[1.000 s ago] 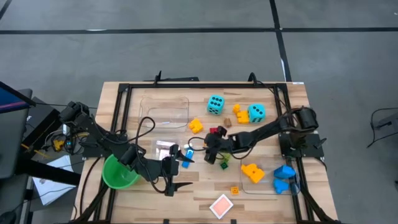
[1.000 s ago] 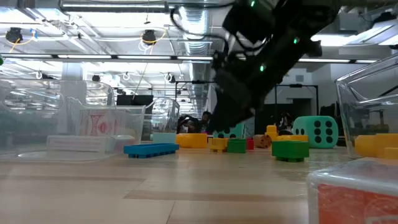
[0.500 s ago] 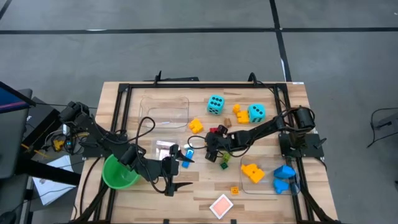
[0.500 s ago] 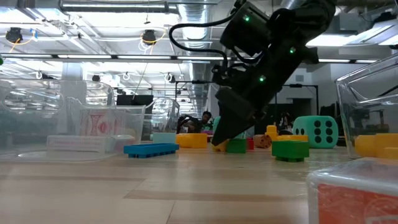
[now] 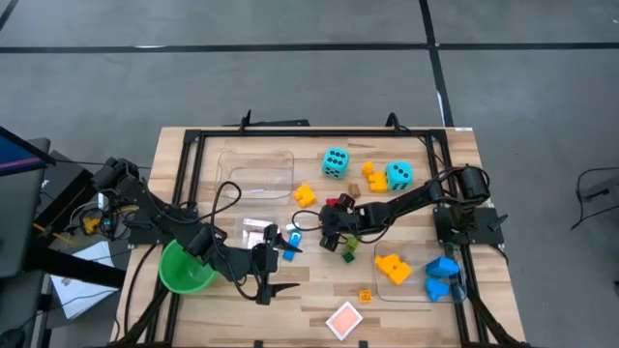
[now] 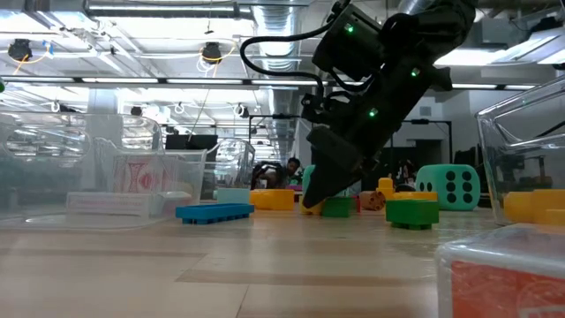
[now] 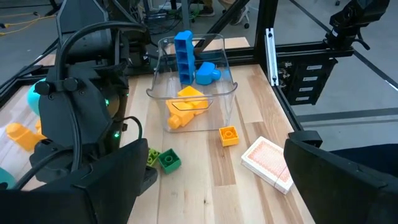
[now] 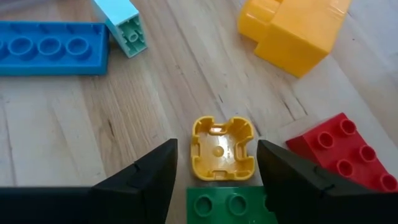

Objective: Pick & Place Toys
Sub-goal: Put the yellow game piece into the bottom right transparent bin

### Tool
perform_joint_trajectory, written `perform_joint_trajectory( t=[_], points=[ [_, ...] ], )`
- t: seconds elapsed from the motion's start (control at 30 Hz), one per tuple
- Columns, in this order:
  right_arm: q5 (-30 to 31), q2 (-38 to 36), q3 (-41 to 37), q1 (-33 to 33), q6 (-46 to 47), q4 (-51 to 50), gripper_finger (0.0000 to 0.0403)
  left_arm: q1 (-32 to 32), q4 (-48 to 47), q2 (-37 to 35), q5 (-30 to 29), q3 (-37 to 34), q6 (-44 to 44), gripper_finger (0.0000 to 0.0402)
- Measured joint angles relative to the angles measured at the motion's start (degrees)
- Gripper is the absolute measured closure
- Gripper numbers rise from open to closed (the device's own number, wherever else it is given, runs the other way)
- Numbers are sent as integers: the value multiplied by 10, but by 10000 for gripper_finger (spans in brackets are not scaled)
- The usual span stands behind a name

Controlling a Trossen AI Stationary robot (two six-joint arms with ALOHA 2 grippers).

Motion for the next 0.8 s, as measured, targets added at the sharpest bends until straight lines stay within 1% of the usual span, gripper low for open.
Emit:
perform_joint_trajectory(
  t=[0.17,0.33,0.43,0.63,0.8],
  points=[
    [-21,0,0,0,0,0,242,0,1,0,0,0,0,32],
    [-22,-1,0,0,0,4,294,0,1,0,0,0,0,32],
    [-22,-1,0,0,-1,4,298,0,1,0,0,0,0,32],
    [-23,-1,0,0,-5,4,278,0,1,0,0,0,0,32],
    [-23,-1,0,0,-6,3,284,0,1,0,0,0,0,32]
  ],
)
